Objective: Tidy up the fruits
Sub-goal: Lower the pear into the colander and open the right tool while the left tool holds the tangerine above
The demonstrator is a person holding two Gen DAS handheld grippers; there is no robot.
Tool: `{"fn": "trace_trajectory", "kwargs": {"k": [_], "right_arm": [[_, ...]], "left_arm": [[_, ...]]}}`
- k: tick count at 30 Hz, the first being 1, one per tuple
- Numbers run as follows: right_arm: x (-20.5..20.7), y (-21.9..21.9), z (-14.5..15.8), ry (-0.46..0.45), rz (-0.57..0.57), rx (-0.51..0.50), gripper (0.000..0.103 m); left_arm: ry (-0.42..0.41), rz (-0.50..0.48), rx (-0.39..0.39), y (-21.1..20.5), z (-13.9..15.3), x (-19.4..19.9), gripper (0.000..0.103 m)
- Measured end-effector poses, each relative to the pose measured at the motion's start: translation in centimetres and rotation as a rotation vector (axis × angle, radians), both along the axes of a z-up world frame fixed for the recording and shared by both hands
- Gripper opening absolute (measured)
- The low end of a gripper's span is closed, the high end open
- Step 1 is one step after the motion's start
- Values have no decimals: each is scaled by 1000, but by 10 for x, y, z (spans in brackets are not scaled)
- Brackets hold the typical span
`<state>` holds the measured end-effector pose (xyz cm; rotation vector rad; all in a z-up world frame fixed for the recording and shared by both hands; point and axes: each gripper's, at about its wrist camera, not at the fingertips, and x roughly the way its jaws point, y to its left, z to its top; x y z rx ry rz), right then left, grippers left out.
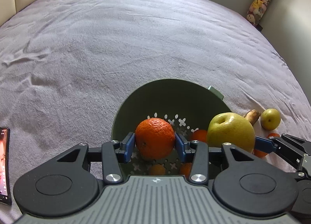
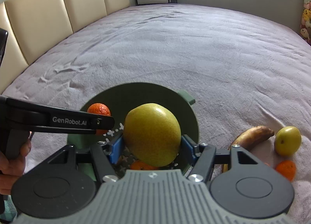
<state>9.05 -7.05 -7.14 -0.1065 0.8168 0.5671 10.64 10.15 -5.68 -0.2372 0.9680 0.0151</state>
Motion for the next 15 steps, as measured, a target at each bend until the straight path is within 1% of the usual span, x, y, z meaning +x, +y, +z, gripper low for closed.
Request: {"fn": "trace_trajectory", "kwargs": {"k": [4,9,15], "right_arm": [[3,7,-7,-20,35,-30,60],[6,23,-13,-38,90,-49,60],[15,34,-22,-29,110,-61,60]], "left_arm": [[-5,13,-1,0,0,1,50],[-20,42,18,6,3,2,50],[-14,53,39,7,0,5,50]]}}
